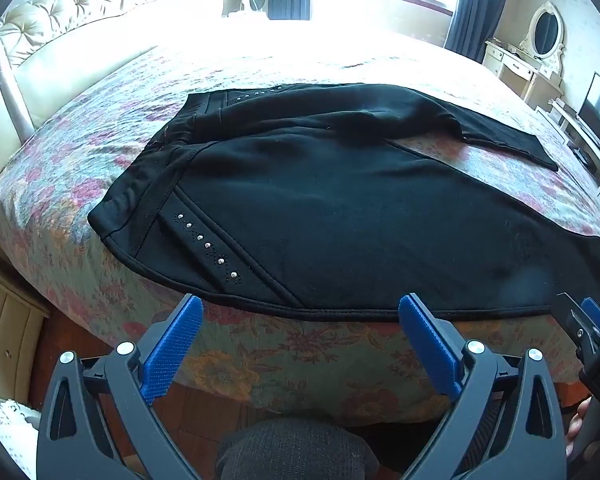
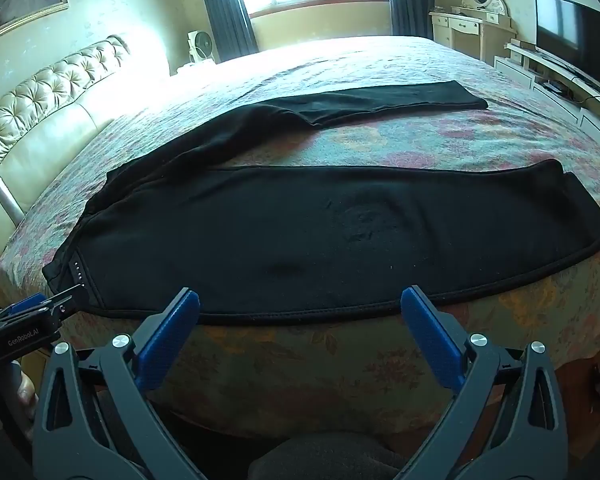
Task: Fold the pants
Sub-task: 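Move both grippers toward the black trousers lying on the bed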
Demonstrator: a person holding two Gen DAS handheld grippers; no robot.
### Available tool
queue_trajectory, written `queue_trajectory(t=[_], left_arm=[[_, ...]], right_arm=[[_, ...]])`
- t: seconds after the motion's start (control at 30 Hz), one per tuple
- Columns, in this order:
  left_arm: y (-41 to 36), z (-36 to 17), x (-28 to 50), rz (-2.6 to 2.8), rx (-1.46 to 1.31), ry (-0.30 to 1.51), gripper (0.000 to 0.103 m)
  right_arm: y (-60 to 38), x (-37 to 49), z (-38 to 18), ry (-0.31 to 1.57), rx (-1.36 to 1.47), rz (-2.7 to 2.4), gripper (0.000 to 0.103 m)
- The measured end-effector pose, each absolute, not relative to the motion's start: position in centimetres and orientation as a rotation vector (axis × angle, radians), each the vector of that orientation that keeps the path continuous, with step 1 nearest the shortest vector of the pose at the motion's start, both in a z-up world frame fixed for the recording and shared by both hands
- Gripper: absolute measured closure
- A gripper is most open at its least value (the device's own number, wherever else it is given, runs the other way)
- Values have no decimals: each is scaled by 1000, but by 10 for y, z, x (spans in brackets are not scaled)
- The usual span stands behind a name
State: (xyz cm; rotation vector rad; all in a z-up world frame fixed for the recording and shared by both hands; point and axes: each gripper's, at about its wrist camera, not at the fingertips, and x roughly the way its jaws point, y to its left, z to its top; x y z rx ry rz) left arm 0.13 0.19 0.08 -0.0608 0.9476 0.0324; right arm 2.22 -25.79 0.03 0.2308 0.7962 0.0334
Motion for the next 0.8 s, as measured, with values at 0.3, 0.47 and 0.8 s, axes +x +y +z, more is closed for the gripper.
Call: queue_trajectory(t=[0.3, 0.47, 0.8], left_arm=[[16, -2, 7, 52, -93, 960, 5], [12, -6, 7, 28, -93, 975, 5], [11, -6, 7, 15, -90, 967, 5]], right_arm=[[-255, 33, -7, 817, 243, 48, 2], [-252, 37, -8, 826, 248, 55, 2], [-252, 42, -12, 841, 251, 58, 2]])
